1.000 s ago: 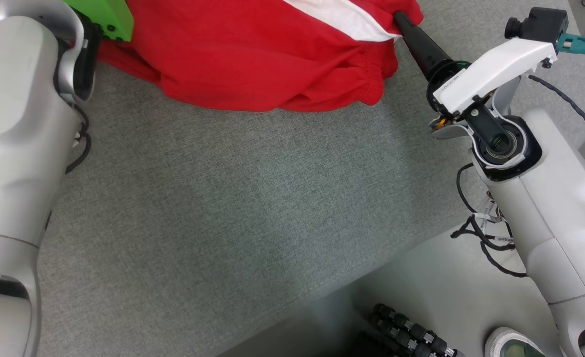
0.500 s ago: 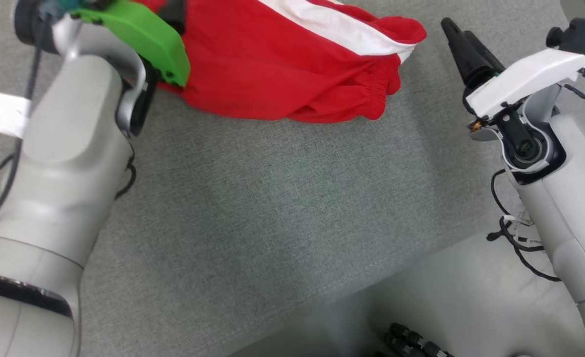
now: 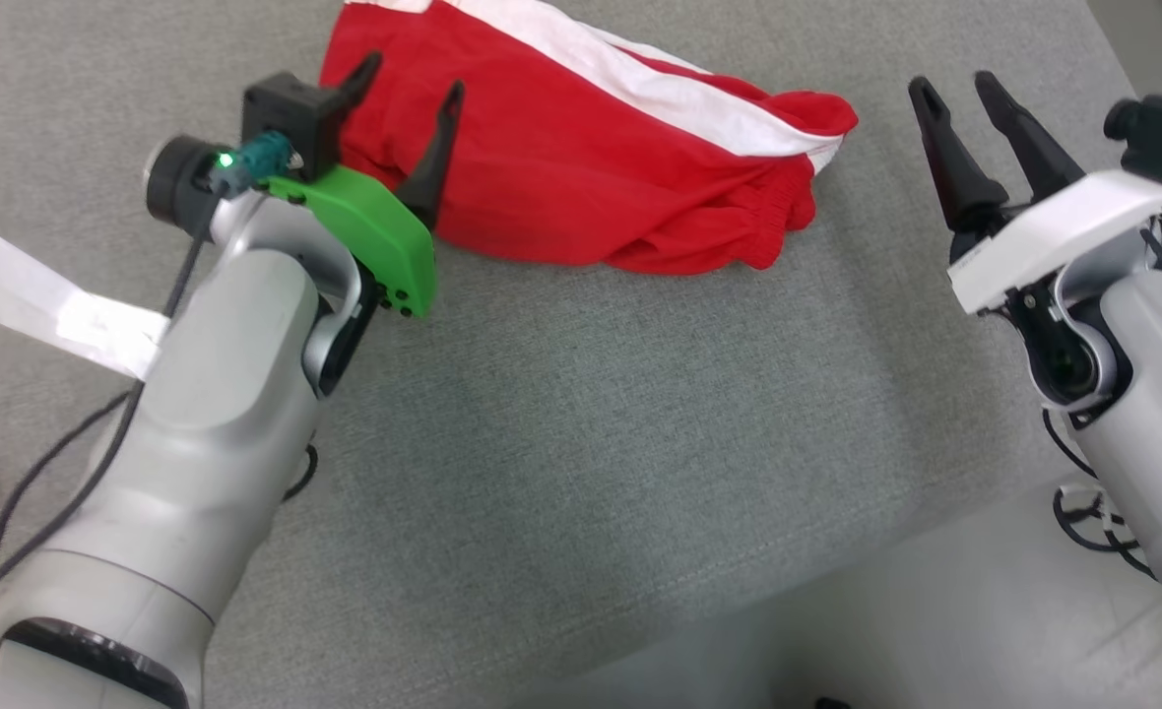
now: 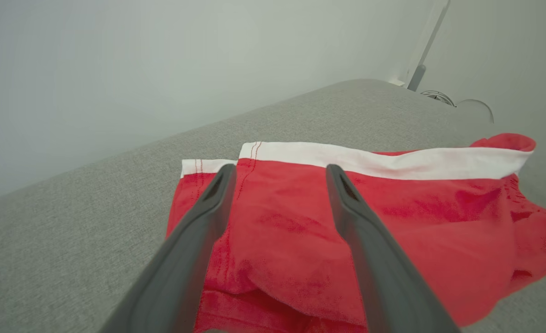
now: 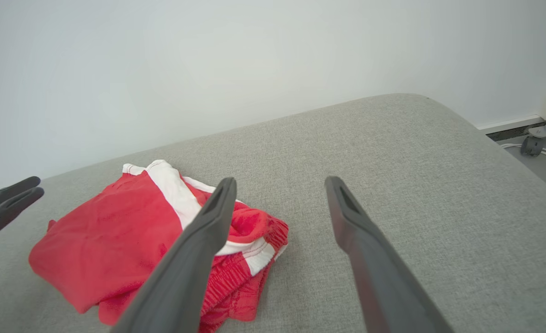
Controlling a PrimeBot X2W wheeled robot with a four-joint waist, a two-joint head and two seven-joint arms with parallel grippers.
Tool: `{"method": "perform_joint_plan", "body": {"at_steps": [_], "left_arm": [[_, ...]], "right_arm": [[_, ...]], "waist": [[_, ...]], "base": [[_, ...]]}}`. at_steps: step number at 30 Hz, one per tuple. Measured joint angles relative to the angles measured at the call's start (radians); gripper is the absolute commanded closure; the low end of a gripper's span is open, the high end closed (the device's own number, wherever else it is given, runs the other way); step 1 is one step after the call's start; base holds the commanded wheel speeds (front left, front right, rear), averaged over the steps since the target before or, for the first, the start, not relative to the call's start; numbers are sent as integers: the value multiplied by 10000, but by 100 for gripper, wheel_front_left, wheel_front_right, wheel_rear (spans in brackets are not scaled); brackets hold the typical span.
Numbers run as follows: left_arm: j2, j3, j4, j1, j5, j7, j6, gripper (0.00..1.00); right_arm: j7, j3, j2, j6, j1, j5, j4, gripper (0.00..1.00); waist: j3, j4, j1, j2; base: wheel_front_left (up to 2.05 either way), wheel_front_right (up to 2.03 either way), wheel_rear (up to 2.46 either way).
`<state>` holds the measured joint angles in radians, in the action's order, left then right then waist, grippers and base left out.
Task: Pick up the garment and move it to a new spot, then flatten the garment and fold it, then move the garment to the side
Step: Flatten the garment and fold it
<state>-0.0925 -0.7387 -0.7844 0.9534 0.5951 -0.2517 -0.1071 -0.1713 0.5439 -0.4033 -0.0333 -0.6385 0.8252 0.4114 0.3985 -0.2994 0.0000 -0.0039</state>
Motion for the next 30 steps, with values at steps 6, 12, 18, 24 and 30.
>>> {"method": "perform_joint_plan", "body": {"at_steps": [6,12,18,24,30], "left_arm": [[13,-35,-186,-150,176,4,-79,0],[-165,-299,-568,204,176,907,-119,0],[-163,-115,-834,943,543,1599,-171,0],[-372,-23,-1292,1385,815,2429,-173,0],[-614,174,-1806,1953,1227,3279,-174,0]], "right_arm": [[-497,171,4,12,540,-278,-138,0],[-587,376,566,90,1081,-353,-336,0],[-675,445,945,100,1277,-443,-564,0],[-752,487,1338,73,1303,-587,-773,0],[-792,476,1613,-17,1304,-694,-894,0]], "waist": [[-327,239,0,0],[-320,210,0,0],[-22,-191,0,0],[343,-744,0,0],[725,-1287,0,0]], "base": [[0,0,0],[0,0,0],[0,0,0],[0,0,0],[0,0,0]]}}
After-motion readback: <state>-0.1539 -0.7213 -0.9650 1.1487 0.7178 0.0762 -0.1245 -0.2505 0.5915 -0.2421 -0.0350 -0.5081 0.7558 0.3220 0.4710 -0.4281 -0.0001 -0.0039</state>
